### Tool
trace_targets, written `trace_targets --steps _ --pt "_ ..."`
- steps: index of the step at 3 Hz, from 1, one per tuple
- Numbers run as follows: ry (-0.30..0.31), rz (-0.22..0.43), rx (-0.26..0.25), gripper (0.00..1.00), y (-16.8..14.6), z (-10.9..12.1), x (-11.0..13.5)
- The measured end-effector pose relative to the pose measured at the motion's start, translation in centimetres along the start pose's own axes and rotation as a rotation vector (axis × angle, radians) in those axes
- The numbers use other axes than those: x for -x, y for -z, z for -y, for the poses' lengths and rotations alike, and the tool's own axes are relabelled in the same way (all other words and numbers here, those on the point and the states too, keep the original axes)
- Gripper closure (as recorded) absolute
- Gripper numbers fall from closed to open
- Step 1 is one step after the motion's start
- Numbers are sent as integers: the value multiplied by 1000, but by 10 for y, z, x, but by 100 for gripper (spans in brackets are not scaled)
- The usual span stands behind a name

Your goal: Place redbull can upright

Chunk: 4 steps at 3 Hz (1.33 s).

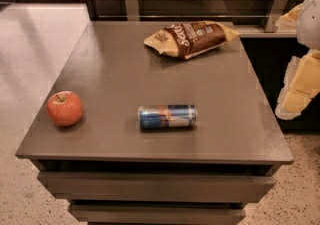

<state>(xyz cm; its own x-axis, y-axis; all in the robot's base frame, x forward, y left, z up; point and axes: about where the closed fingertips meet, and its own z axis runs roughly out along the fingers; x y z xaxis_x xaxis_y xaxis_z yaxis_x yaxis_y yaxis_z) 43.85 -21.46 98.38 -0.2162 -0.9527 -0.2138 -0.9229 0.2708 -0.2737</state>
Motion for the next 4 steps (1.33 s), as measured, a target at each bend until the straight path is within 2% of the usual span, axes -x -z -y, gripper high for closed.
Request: trace_targets --steps 1,2,4 --pt "6 -6 -6 0 -1 1 6" --pt "40 -32 0 0 -10 3 22" --pt "94 -38 54 0 -44 3 58"
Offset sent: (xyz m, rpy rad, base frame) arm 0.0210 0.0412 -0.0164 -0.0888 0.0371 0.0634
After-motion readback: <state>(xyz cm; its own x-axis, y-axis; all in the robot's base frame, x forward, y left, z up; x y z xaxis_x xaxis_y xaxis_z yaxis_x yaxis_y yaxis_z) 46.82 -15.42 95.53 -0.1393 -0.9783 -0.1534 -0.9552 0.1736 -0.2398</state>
